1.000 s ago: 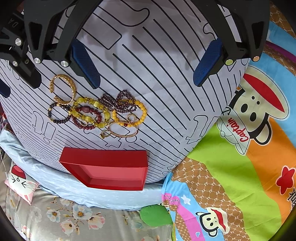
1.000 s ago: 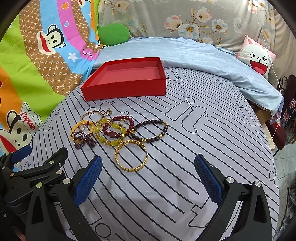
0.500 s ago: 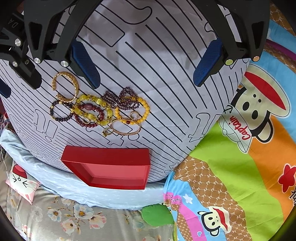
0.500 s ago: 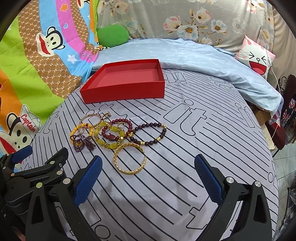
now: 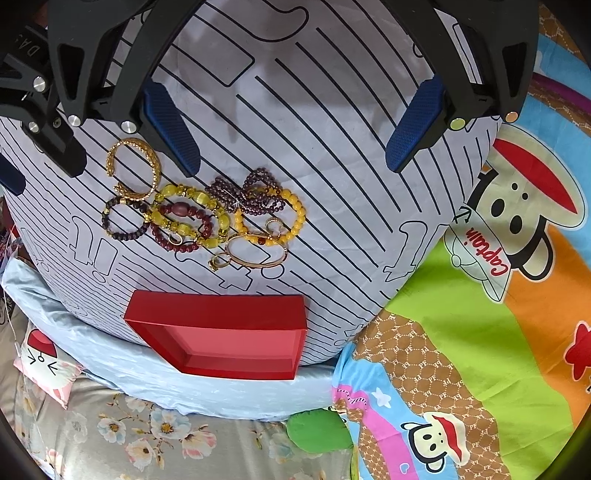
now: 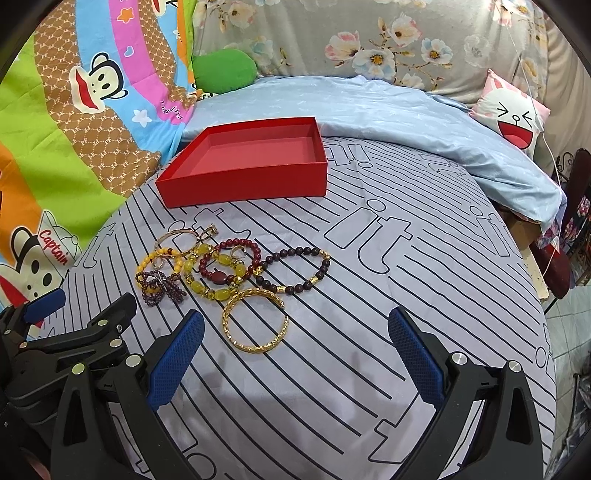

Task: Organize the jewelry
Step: 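Lower the right tool onto the gold twisted bangle and close on it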

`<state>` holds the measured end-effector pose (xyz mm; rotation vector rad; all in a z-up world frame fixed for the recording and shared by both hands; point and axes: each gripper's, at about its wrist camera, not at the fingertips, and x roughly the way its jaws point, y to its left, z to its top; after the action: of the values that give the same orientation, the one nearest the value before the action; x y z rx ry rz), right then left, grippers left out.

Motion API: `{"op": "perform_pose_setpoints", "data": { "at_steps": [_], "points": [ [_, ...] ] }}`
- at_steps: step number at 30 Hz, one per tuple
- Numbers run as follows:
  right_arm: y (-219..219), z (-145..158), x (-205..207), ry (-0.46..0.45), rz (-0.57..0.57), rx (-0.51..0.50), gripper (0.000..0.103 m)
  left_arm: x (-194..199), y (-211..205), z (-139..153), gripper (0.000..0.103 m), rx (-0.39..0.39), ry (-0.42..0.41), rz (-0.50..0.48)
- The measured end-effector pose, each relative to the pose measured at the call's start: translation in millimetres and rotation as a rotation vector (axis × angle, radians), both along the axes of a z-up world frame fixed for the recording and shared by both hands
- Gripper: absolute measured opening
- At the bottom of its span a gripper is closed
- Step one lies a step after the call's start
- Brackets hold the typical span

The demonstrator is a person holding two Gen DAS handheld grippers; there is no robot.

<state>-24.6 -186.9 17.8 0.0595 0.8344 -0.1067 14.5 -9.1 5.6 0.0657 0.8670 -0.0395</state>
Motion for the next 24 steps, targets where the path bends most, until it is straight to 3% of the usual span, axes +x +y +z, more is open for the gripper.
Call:
{"op": "perform_pose_setpoints", "data": {
  "at_steps": [11, 24],
  "points": [
    [1.4, -7.1, 6.9, 0.015, 0.007, -0.011, 0.096, 13.9, 14.1, -6.8, 0.096, -0.014, 0.028, 0.047],
    [24.2, -40.3, 25.4, 0.073, 0.082, -0.025, 0.094, 23.5, 48.6, -19.5, 0.096, -0.004, 0.059, 0.126]
  ]
}}
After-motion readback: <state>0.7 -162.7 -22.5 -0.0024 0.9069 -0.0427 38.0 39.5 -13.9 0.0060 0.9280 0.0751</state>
